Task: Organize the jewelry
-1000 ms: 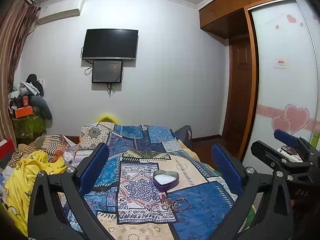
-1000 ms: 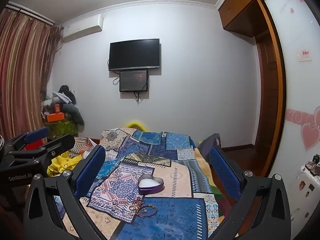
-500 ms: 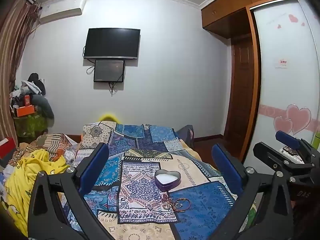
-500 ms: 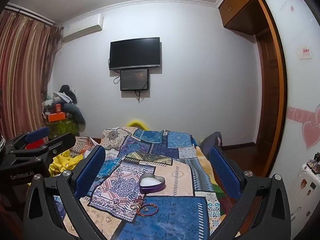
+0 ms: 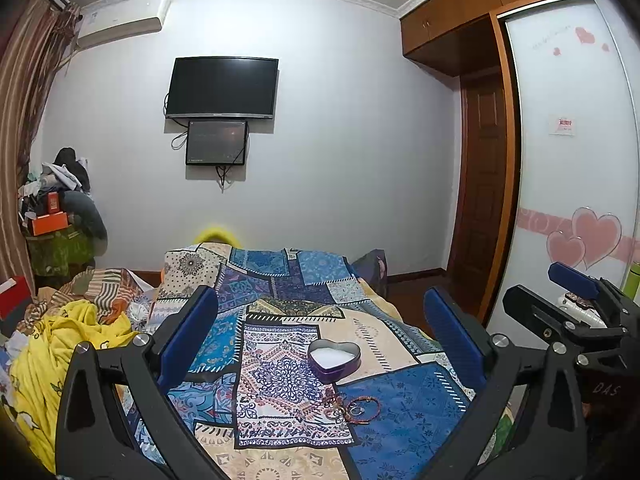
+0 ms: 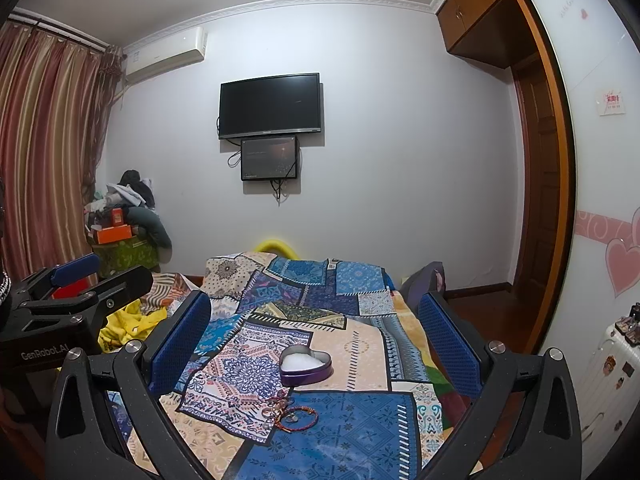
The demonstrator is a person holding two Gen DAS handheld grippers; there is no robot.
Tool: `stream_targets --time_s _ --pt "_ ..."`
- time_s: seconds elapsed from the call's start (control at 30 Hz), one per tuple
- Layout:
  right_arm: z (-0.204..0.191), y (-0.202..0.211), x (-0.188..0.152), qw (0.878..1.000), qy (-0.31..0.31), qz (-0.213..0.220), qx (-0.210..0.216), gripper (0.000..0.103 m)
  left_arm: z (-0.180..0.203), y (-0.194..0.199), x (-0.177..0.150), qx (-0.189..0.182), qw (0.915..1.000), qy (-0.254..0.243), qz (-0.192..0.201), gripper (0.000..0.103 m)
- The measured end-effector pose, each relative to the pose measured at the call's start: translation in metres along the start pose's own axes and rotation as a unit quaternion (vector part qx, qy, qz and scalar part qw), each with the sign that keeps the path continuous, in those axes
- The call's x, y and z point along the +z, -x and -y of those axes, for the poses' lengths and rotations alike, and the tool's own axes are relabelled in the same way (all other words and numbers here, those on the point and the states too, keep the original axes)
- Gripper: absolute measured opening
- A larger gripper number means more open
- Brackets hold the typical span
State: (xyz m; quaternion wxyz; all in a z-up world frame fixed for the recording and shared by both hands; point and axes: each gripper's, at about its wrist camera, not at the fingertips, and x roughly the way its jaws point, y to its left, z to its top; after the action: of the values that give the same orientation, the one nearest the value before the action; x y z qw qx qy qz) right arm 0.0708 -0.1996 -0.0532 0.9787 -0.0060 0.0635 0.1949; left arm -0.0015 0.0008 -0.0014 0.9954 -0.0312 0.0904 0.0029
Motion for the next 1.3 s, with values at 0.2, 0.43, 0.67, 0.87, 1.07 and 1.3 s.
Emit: stream_targets --time_s 0.2,0.43,0.67,0.87,1.07,1.3 --pt "0.0007 -0.0001 0.0006 1.000 0.000 -0.001 0.000 0.103 0.0008 0.0010 0.0007 -0.001 1.0000 0.000 0.000 0.103" --pt "0.0017 0.0007 0.0014 1.000 -0.002 0.000 0.001 0.103 0.0017 0.0015 0.0019 0.000 1.0000 -0.004 0.000 0.103" --pt "0.0008 0.0015 0.0019 1.000 -0.002 0.001 0.001 0.103 0.0037 0.0001 0.0041 -0.002 1.0000 -0.009 0.002 0.103" --pt "0.0008 0.0010 0.0029 1.000 -0.003 0.001 0.001 0.103 0.0038 -0.0019 0.0044 -0.002 1.0000 -0.010 0.002 0.103" --pt "0.0007 0.0009 0.0028 1.000 -0.003 0.001 0.002 0.103 0.0039 -0.0031 0.0039 0.002 0.9999 -0.010 0.001 0.103" --pt "0.0007 0.0004 0.0020 1.000 -0.004 0.000 0.002 0.103 0.0049 -0.0066 0.0029 0.003 1.0000 -0.008 0.000 0.103"
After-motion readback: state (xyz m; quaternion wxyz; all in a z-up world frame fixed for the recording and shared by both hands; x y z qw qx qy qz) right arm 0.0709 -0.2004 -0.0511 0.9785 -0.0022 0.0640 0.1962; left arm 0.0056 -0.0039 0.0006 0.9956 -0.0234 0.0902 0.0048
